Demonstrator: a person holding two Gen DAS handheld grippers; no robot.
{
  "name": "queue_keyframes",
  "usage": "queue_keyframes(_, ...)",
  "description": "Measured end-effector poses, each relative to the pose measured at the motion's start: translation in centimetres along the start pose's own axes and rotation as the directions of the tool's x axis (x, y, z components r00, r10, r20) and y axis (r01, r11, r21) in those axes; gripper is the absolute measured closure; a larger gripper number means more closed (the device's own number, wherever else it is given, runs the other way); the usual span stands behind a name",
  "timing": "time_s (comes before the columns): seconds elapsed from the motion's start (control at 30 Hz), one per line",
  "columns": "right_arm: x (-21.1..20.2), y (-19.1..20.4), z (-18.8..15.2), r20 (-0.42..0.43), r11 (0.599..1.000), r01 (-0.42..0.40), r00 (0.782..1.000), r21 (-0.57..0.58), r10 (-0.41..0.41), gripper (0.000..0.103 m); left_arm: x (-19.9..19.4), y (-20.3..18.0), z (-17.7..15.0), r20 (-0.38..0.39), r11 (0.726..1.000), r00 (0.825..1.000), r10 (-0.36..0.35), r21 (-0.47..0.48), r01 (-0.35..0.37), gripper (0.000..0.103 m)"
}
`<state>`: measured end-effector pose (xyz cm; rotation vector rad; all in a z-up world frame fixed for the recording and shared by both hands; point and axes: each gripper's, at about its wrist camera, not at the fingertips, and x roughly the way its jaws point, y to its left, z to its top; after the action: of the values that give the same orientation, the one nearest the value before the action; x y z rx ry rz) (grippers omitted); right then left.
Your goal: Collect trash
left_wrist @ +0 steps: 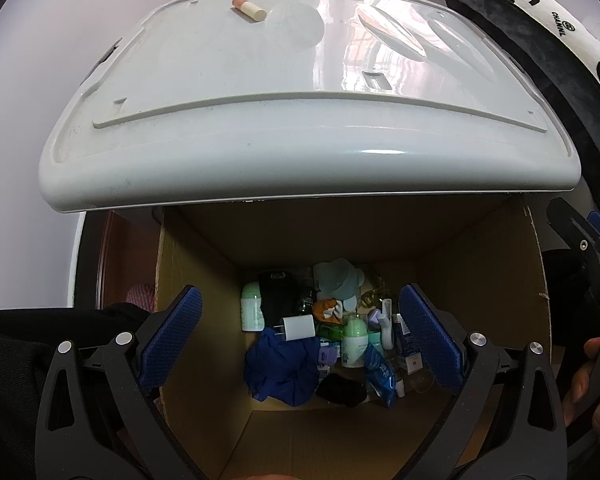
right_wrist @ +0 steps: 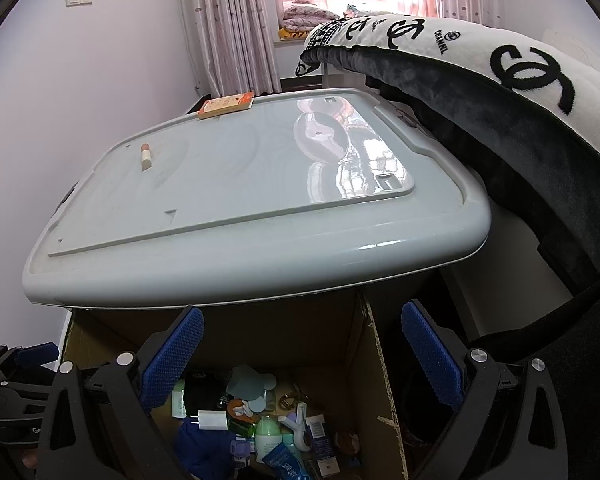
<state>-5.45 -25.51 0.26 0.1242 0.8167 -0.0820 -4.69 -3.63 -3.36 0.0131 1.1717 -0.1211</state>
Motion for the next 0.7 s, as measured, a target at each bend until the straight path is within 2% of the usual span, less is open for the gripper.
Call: queue_keyframes(0.7, 0.15, -0.19, -0.21, -0.007, 1.000, 0.003, 1.000, 0.006, -0.003, 0.005, 0.16, 0.09, -0.08, -0.016, 1.000, 1.000, 0.012, 0.012, -0.012, 0.007)
